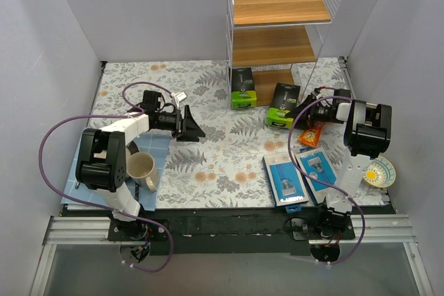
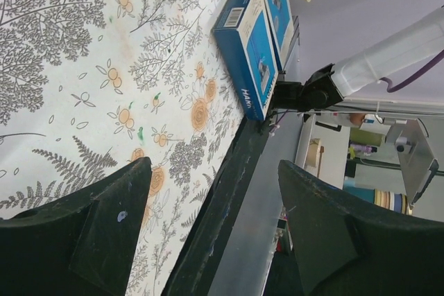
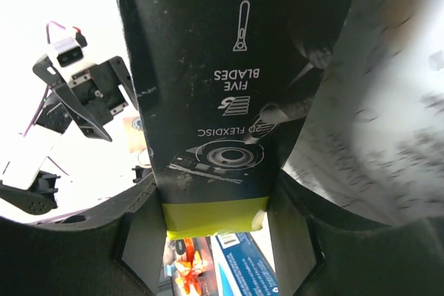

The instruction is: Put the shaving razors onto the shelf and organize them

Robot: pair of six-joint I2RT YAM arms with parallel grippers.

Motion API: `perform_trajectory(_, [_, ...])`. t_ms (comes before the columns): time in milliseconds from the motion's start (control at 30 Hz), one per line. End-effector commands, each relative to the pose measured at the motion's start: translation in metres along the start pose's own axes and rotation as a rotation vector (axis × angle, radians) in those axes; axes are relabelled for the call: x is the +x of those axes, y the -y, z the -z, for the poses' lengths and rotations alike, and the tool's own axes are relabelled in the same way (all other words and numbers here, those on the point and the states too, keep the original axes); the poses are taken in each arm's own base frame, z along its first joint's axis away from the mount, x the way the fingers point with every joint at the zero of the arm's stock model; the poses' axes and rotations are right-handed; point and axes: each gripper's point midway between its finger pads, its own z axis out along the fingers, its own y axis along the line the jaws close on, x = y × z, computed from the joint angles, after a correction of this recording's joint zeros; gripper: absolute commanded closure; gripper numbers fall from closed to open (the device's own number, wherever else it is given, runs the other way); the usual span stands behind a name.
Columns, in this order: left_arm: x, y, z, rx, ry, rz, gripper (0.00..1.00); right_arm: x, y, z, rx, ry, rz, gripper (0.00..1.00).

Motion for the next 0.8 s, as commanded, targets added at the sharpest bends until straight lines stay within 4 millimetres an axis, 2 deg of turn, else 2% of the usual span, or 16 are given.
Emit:
perform_trajectory(0, [-0.005,-0.002,0.001,-0.019,-0.011,-0.047,0.27,-0.03,-0.016,0.009,-0.049,0.037,0.091,0.67])
perform_trajectory(167, [-0.003,-0.007,0.001,-0.048,-0.029,-0.051,0.27,-0.05,-0.004,0.01,-0.004,0.072,0.101,0.59])
perform_trajectory(333, [0.003,-0.008,0.003,-0.055,-0.039,-0.058,0.27,-0.061,0.003,0.018,0.051,0.107,0.107,0.53])
perform_trajectory(533, [0.007,-0.01,0.001,-0.045,-0.041,-0.04,0.27,-0.044,-0.009,0.02,-0.027,0.068,0.086,0.63])
perform_trajectory(767, [0.009,-0.013,0.002,-0.06,-0.051,-0.049,0.27,-0.04,-0.013,0.009,-0.063,0.03,0.075,0.64])
